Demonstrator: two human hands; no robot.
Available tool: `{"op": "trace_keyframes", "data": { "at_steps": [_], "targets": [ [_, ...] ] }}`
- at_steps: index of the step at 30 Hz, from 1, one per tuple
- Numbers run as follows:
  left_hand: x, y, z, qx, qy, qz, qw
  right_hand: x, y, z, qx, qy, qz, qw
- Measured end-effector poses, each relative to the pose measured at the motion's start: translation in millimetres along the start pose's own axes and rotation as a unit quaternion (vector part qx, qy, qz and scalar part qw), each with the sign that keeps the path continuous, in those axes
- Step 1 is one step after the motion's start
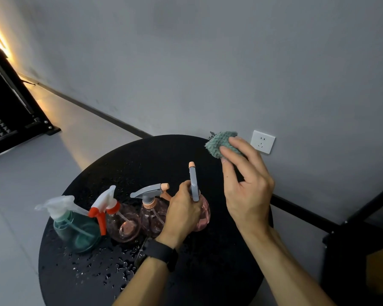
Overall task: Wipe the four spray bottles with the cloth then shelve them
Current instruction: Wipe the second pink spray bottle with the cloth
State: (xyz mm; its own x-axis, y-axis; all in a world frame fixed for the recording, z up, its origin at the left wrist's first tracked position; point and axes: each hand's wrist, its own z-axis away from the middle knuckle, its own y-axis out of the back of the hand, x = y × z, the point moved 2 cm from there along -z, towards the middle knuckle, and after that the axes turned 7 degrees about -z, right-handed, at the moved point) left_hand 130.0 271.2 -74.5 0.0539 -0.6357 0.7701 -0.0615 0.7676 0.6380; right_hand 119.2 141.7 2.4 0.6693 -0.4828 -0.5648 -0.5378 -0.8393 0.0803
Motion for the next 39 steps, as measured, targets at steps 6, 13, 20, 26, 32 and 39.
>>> {"op": "trace_keyframes", "data": {
  "at_steps": [6,13,20,26,32,39],
  "targets": [
    [18,28,14,0.018,-0.016,-0.007,1.000,-7,-4,5,-0.013,0.035,0.002,0.999],
    [60,83,34,0.145,-0.085,0.247,0.954,-22,-17,13,-0.038,0.060,-0.008,0.997],
    [40,98,33,0.126,-0.043,0.261,0.956,-34,-41,26,-0.077,0.060,-0.041,0.994],
    [26,115,35,0.147,-0.042,0.201,0.967,-38,-53,35,-0.164,0.014,-0.051,0.985],
    [19,129,40,0.192,-0.074,0.120,0.971,-42,-56,29,-0.247,-0.149,-0.127,0.949],
    [16,138,49,0.202,-0.092,0.127,0.967,-47,-51,18,-0.228,-0.255,-0.169,0.924]
  ]
}}
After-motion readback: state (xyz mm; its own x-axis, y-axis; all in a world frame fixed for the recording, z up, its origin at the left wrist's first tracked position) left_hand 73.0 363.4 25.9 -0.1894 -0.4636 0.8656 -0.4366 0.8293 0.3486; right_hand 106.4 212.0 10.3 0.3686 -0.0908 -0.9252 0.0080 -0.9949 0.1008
